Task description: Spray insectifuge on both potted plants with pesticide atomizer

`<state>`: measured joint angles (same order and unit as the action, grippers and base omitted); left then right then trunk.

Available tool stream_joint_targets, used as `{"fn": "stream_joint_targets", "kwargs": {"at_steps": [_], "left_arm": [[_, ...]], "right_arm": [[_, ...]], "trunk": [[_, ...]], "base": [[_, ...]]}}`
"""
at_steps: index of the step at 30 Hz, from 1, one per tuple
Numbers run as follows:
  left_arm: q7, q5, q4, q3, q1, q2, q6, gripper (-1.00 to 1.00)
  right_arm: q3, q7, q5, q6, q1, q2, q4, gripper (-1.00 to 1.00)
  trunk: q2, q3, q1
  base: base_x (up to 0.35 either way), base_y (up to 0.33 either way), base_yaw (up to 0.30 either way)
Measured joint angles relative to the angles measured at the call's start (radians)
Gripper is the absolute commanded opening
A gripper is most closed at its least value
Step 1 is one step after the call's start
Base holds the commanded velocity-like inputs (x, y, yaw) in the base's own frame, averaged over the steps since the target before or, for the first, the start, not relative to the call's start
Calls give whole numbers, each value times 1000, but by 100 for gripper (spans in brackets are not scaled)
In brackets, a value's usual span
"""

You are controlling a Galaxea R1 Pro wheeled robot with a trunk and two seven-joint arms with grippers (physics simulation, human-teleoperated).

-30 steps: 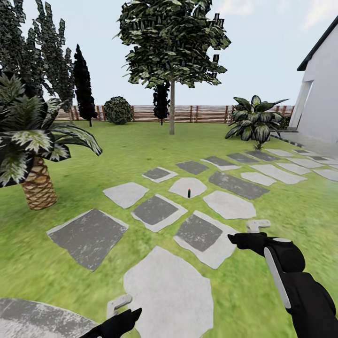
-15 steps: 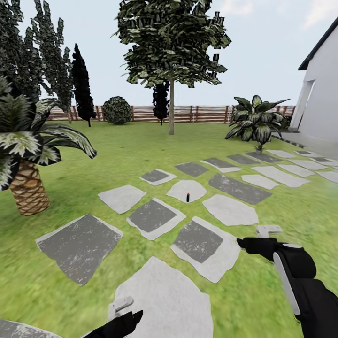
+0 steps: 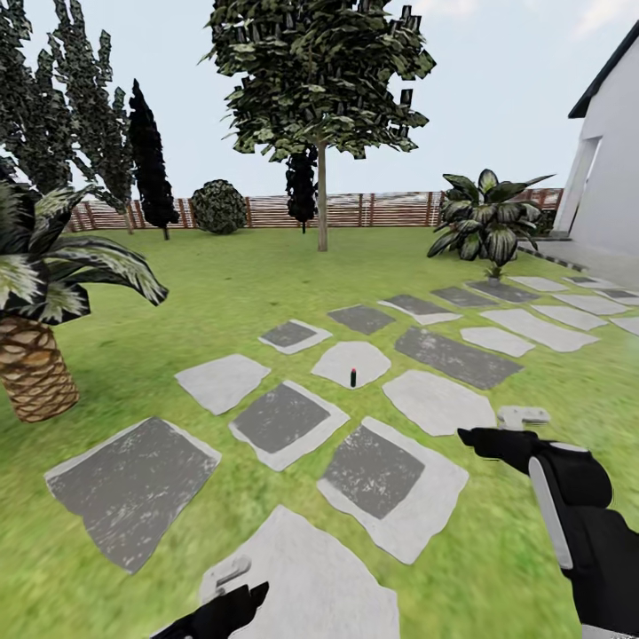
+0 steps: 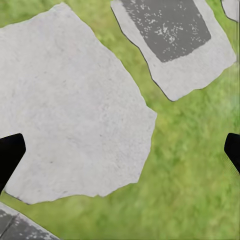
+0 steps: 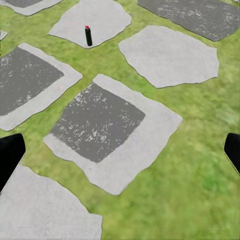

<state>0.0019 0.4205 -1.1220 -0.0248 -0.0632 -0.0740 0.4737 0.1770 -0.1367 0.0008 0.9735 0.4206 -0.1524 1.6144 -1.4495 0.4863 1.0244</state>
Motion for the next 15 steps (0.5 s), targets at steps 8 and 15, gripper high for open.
{"fn": "stream_joint_targets", "kwargs": {"at_steps": [8, 15], "left_arm": [[1, -4, -4, -2, 0, -1, 0, 100], [6, -7, -3, -1, 0, 0, 0, 100]], "right_arm": [[-7, 0, 0, -38, 2, 6, 0, 100], [-25, 0, 1, -44, 3, 3, 0, 100]], "trunk": [[0, 0, 0], [0, 0, 0]], "base": [[334, -3, 0], [335, -8, 0]]}}
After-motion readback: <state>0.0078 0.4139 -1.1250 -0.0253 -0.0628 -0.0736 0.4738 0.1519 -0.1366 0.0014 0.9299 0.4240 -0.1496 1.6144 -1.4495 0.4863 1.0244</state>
